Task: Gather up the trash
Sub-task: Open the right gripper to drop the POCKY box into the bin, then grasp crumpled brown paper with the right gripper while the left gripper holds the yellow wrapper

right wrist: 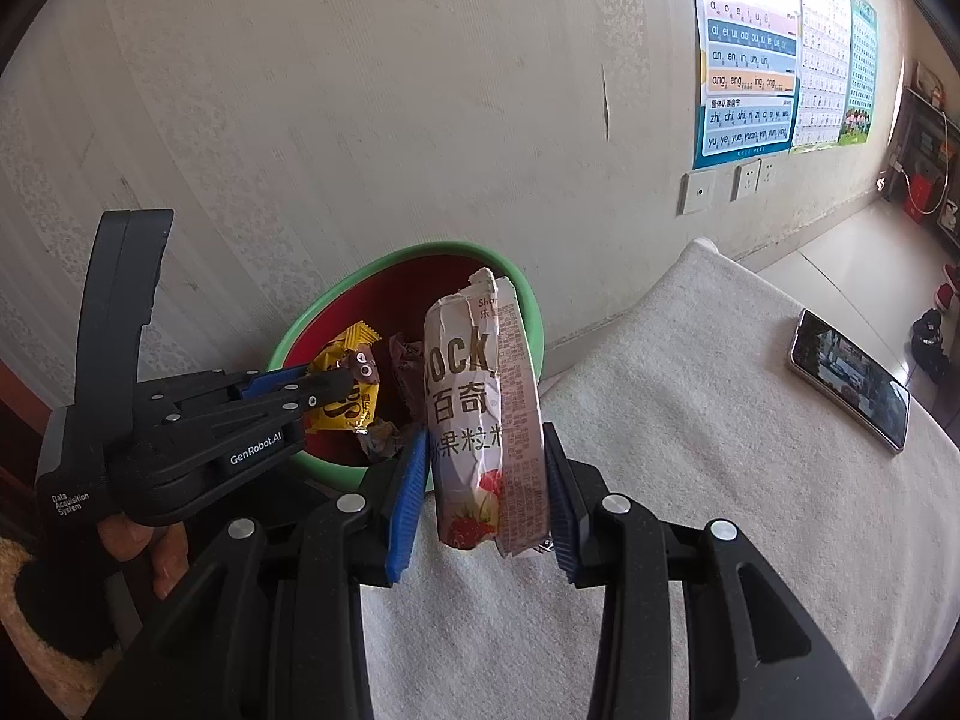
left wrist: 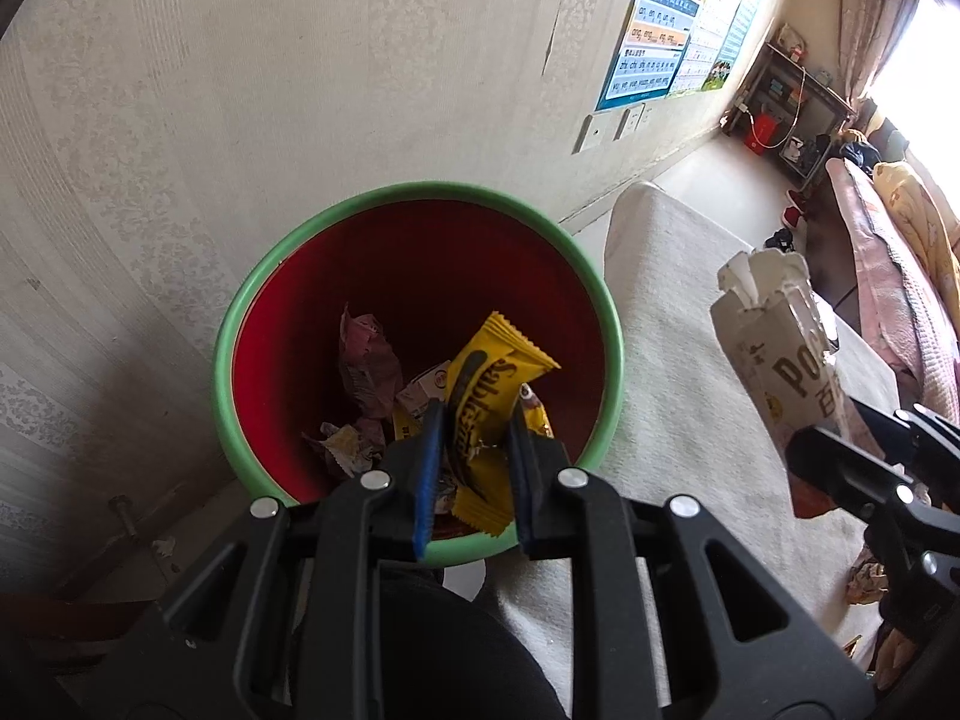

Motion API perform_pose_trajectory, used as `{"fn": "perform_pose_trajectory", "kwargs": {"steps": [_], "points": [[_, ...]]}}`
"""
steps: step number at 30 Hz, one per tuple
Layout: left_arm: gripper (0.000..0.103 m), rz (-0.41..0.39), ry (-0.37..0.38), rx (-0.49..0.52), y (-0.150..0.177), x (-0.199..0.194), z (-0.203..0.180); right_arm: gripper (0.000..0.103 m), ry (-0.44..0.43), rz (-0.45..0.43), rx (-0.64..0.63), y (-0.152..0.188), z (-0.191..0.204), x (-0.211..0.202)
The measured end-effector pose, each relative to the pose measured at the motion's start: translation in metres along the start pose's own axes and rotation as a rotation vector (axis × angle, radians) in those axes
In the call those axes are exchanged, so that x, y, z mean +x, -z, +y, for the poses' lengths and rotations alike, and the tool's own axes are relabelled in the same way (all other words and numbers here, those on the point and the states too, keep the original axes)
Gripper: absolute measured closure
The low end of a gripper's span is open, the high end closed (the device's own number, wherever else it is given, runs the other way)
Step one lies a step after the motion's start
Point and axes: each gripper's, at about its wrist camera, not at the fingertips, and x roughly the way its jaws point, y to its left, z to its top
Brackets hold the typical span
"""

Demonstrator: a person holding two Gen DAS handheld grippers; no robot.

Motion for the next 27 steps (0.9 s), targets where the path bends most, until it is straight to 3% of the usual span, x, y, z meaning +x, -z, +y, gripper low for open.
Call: {"fn": "perform_pose_trajectory", "kwargs": {"steps": [9,15,17,19,21,23,27], "points": [[0.084,-0.003,-0.022,-0.008,-0.007,0.002,0.008,0.067,-0.011,0.030,-0.001,0.000,0.001,0.017],[0.084,-0.009,-0.069,-0.039,-0.017,0.008,0.022,0.067,-0.067,0.050,0.011,-0.019,0.009,0.041],[0.079,-0.023,-0.092,-0.061,-0.020,0.009,0.028,0.067,-0.100,0.046,0.030,-0.028,0.011,0.048],[0.043,-0.049,-0.118,-0.097,-0.022,0.007,0.036,0.056,-0.121,0.033,0.069,-0.035,0.010,0.053],[0.042,-0.061,-0.125,-0.141,-0.020,0.004,0.044,0.047,-0.149,0.029,0.119,-0.037,0.003,0.053],[0.042,-0.068,-0.125,-0.160,-0.017,0.001,0.047,0.048,-0.153,0.031,0.128,-0.033,-0.006,0.045],[0.042,-0.081,-0.101,-0.070,-0.009,-0.005,0.026,0.046,-0.054,0.023,0.125,0.002,-0.040,-0.005]]}}
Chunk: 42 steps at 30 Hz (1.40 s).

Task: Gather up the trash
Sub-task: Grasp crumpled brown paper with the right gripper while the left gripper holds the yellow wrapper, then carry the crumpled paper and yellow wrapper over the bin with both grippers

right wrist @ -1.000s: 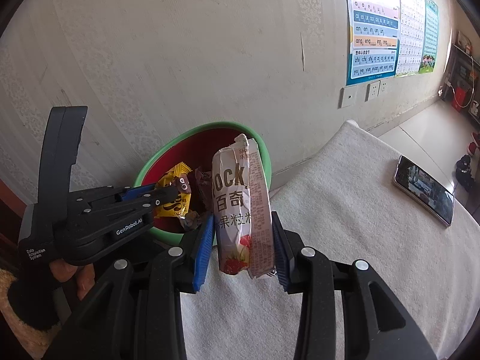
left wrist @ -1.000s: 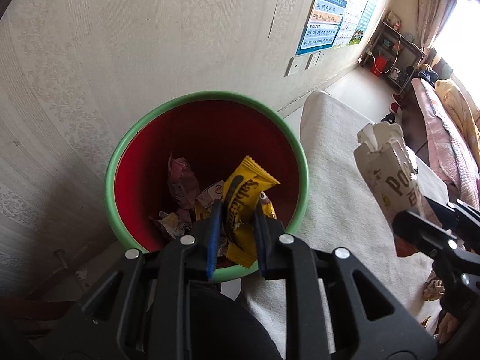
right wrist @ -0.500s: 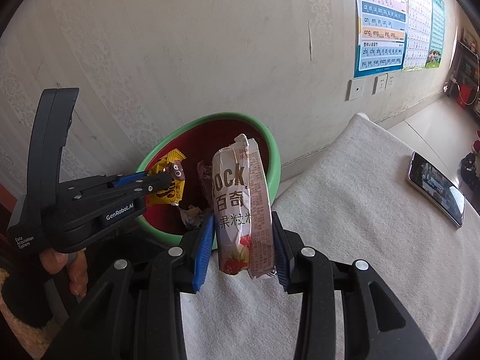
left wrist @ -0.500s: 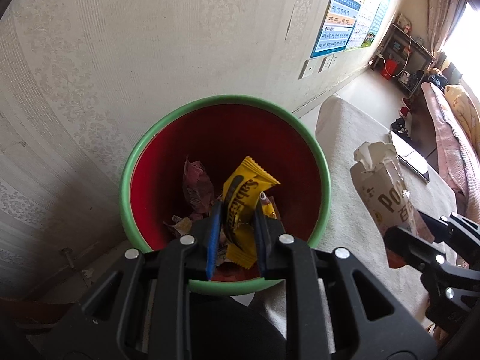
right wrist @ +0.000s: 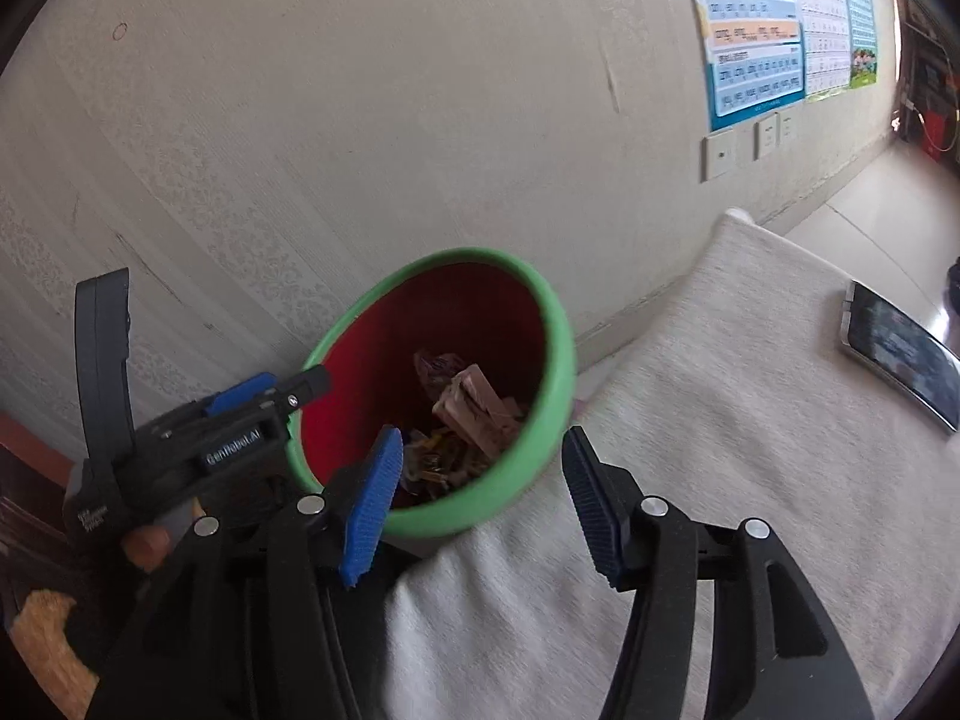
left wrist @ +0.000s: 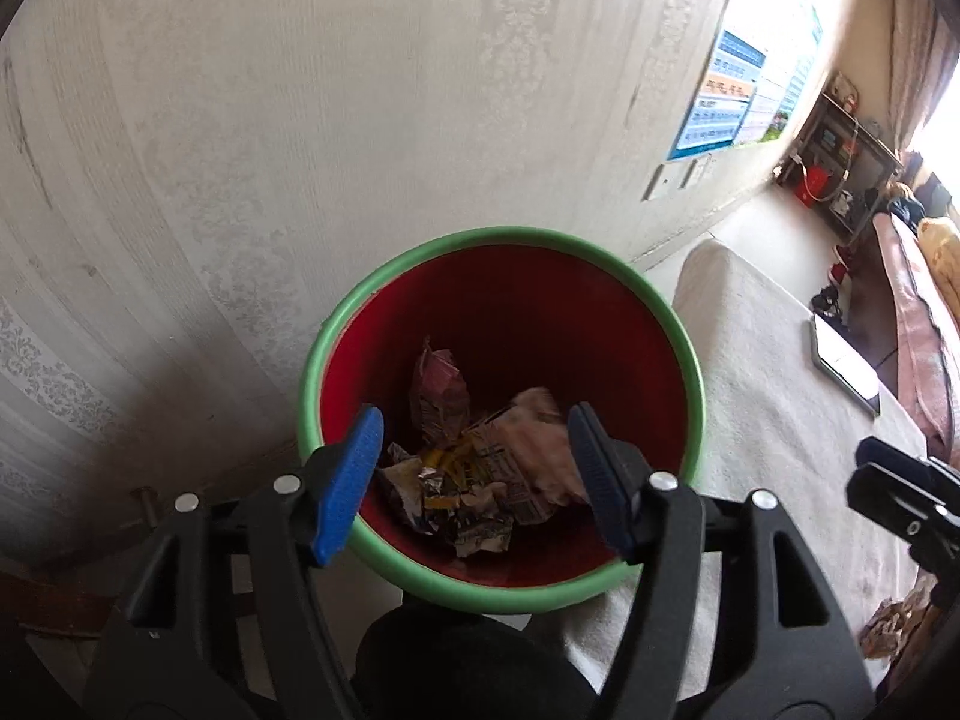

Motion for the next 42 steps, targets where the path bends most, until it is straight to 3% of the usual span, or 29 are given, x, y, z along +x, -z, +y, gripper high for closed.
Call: {"fn": "perform_pose_trajectory", "kwargs": {"steps": [4,6,8,12,15,19,20,22,25,30,33,35,37,42], "points": [[0.042,0.025,0.108,0.129,0.015,-0.007,-0.048,0.033,0.207,0.002,0.050,0.058,-0.060,-0.066],[0.040,0.064,0.207,0.223,0.031,-0.010,-0.086,0.033,0.322,0.043,0.130,0.084,-0.098,-0.088],[0.038,0.116,0.302,0.323,0.052,-0.013,-0.125,0.033,0.384,0.062,0.247,0.107,-0.134,-0.111],[0.036,0.223,0.510,0.542,0.106,-0.030,-0.201,0.030,0.411,0.138,0.415,0.143,-0.182,-0.133],[0.035,0.289,0.632,0.671,0.142,-0.045,-0.241,0.030,0.290,0.211,0.528,0.165,-0.197,-0.123],[0.031,0.353,0.761,0.792,0.182,-0.068,-0.273,0.032,0.297,0.331,0.497,0.180,-0.192,-0.100],[0.031,0.360,0.779,0.827,0.191,-0.072,-0.282,0.033,0.301,0.320,0.472,0.179,-0.186,-0.102],[0.031,0.380,0.793,0.886,0.207,-0.076,-0.294,0.051,0.307,0.290,0.443,0.175,-0.184,-0.106],[0.031,0.416,0.810,0.952,0.228,-0.075,-0.308,0.061,0.307,0.254,0.445,0.174,-0.187,-0.110],[0.034,0.485,0.776,0.999,0.251,-0.060,-0.321,0.065,0.300,0.200,0.427,0.167,-0.183,-0.114],[0.052,0.518,0.762,0.991,0.258,-0.049,-0.322,0.068,0.306,0.177,0.406,0.161,-0.178,-0.114],[0.057,0.512,0.759,0.984,0.259,-0.047,-0.320,0.068,0.301,0.163,0.406,0.159,-0.177,-0.113],[0.073,0.510,0.771,0.968,0.256,-0.046,-0.317,0.068,0.301,0.151,0.405,0.158,-0.176,-0.114],[0.075,0.473,0.763,0.885,0.233,-0.047,-0.303,0.068,0.305,0.135,0.404,0.157,-0.177,-0.117]]}}
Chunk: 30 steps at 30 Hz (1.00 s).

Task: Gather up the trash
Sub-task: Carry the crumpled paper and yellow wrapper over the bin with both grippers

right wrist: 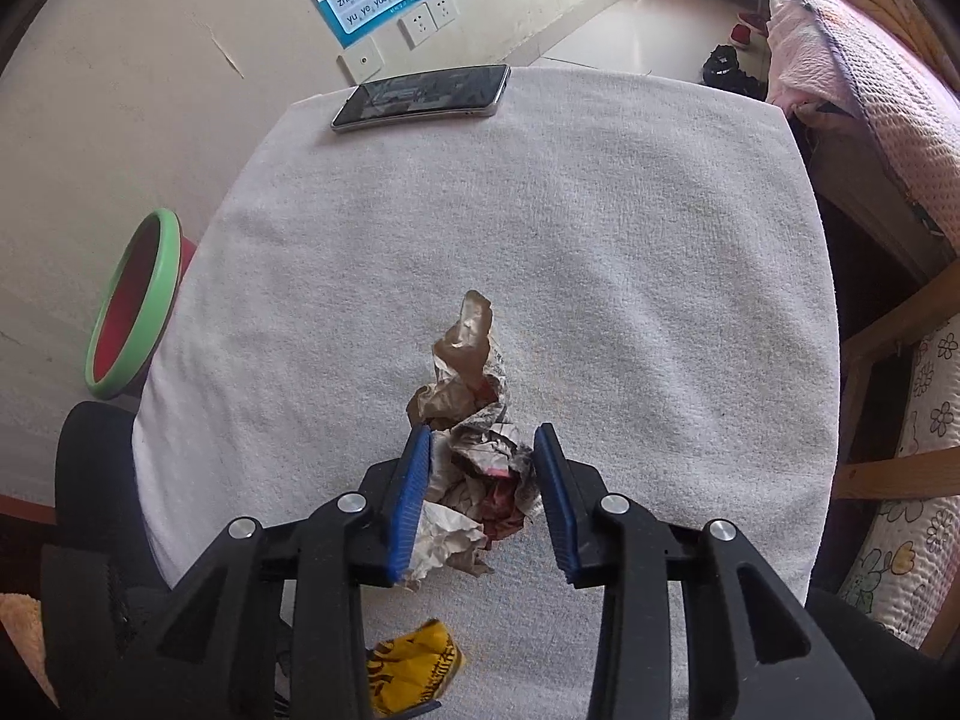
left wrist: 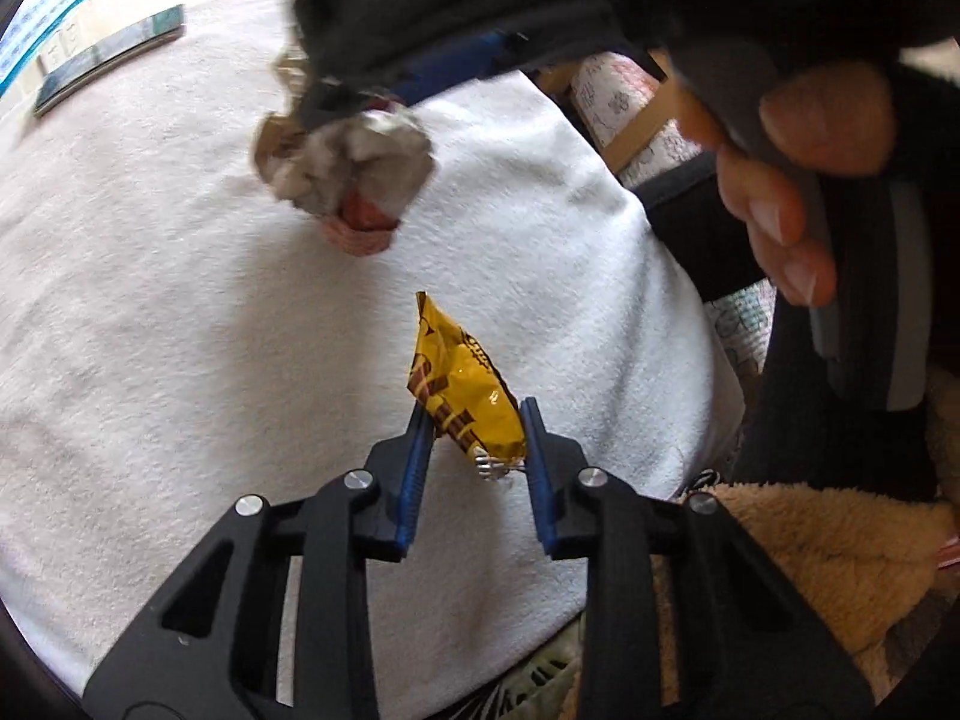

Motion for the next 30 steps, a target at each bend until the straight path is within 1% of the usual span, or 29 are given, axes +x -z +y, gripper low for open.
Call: {"fn": "perform_pose_trajectory", "kwargs": {"steps": [2,4,9,13,17,21,24,30], "points": [[0.075,-0.035,-0.016,-0.041,0.001,-0.012,0.013,0.068,-0.002,-0.007,-0.002,-0.001,0.001,-0.001],[0.075,-0.076,-0.048,-0.084,-0.001,-0.026,0.027,0.068,-0.003,-0.012,-0.004,-0.001,0.003,-0.002],[0.075,-0.202,-0.125,-0.278,-0.003,-0.065,0.078,0.068,-0.013,-0.029,-0.038,-0.003,0.017,-0.004],[0.075,-0.294,-0.194,-0.351,0.005,-0.095,0.101,0.068,-0.009,-0.044,-0.103,-0.003,0.039,-0.003],[0.075,-0.334,-0.256,-0.396,0.010,-0.108,0.117,0.068,-0.026,-0.047,-0.134,-0.002,0.057,0.001],[0.075,-0.356,-0.300,-0.439,0.014,-0.120,0.129,0.068,-0.040,-0.055,-0.171,-0.003,0.077,0.003],[0.075,-0.365,-0.317,-0.463,0.019,-0.129,0.140,0.068,-0.048,-0.063,-0.203,-0.003,0.092,0.005],[0.075,-0.391,-0.356,-0.494,0.027,-0.140,0.147,0.068,-0.078,-0.082,-0.245,-0.007,0.116,0.004]]}}
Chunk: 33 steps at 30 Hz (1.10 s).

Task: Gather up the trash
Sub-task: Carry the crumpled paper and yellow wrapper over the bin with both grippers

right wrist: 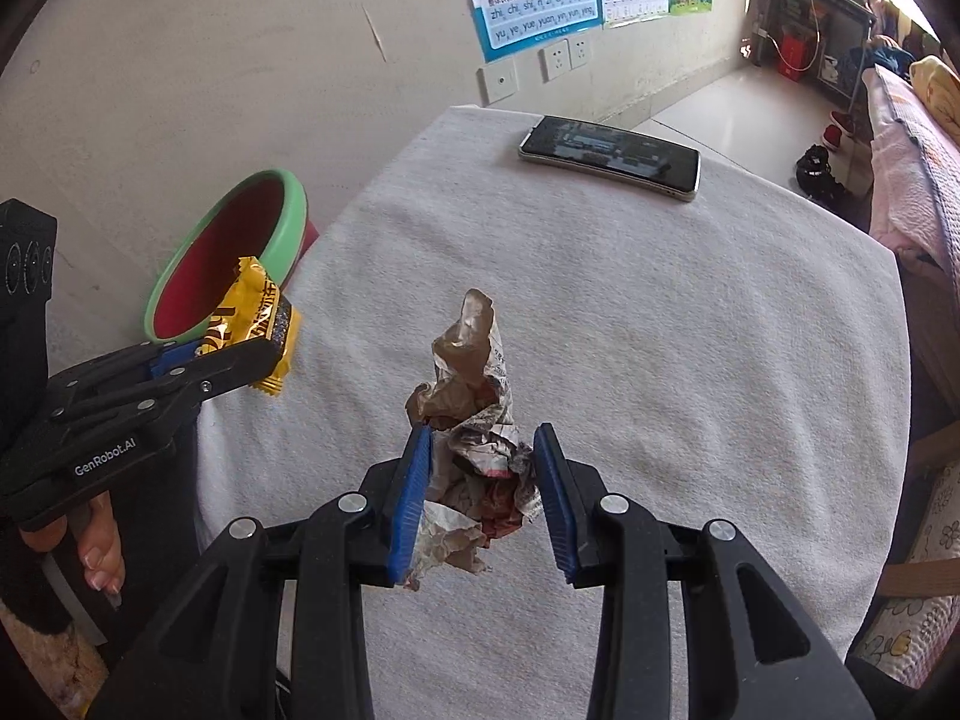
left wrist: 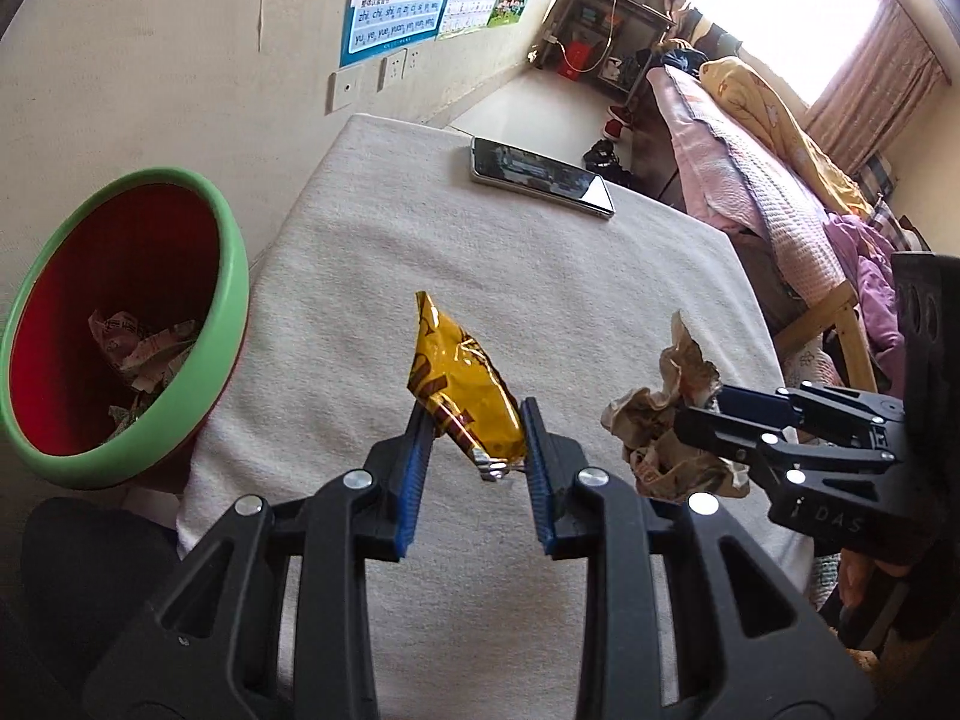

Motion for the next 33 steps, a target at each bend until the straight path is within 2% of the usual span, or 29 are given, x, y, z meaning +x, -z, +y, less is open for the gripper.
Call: {"fn": "perform_pose_trajectory", "kwargs": {"steps": [19,33], "points": [[0.075,-0.099,-0.188,-0.132,-0.017,-0.040,0.092,0.068,-0.118,-0.082,-0.200,-0.055,0.102,0.011],[0.075,-0.128,-0.268,-0.191,-0.026,-0.054,0.130,0.068,-0.133,-0.096,-0.275,-0.081,0.135,0.026]]}}
